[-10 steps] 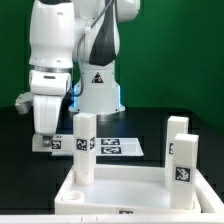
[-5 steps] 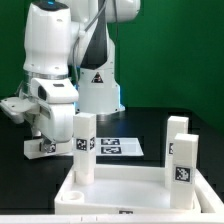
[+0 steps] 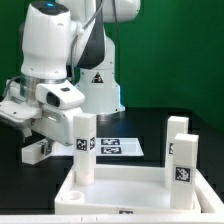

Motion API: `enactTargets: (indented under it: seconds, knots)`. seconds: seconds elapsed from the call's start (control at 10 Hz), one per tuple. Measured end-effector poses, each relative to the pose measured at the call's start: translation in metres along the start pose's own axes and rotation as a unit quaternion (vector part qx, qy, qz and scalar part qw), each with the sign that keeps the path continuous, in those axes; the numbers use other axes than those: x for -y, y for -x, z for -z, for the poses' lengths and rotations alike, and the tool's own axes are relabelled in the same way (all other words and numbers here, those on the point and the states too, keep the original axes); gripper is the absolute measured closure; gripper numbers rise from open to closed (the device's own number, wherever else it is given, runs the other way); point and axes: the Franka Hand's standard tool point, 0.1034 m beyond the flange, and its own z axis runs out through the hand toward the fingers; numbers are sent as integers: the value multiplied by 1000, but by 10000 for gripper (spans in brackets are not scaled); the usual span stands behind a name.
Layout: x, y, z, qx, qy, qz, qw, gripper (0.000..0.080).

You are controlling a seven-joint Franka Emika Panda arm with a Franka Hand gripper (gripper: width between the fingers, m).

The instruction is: Assemble desk

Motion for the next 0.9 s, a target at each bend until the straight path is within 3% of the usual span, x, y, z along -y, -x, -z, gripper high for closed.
enactTargets:
  seconds: [0.1,0.2,0.3,0.4,0.5,0.7,0.9]
  knots:
    - [-3,0,0,7,5,-3,1000,259]
    - [0,1,1,7,3,-6,1000,173]
    - [2,8,9,18,11,-18,1000,173]
    - [-8,13,20,55,49,-53,996,157]
    - [-23,9,30,90,104,-91,986,157]
    - [-57,8,47,138,159,-70,975,150]
    - [-63,10,72,168,165,-75,969,150]
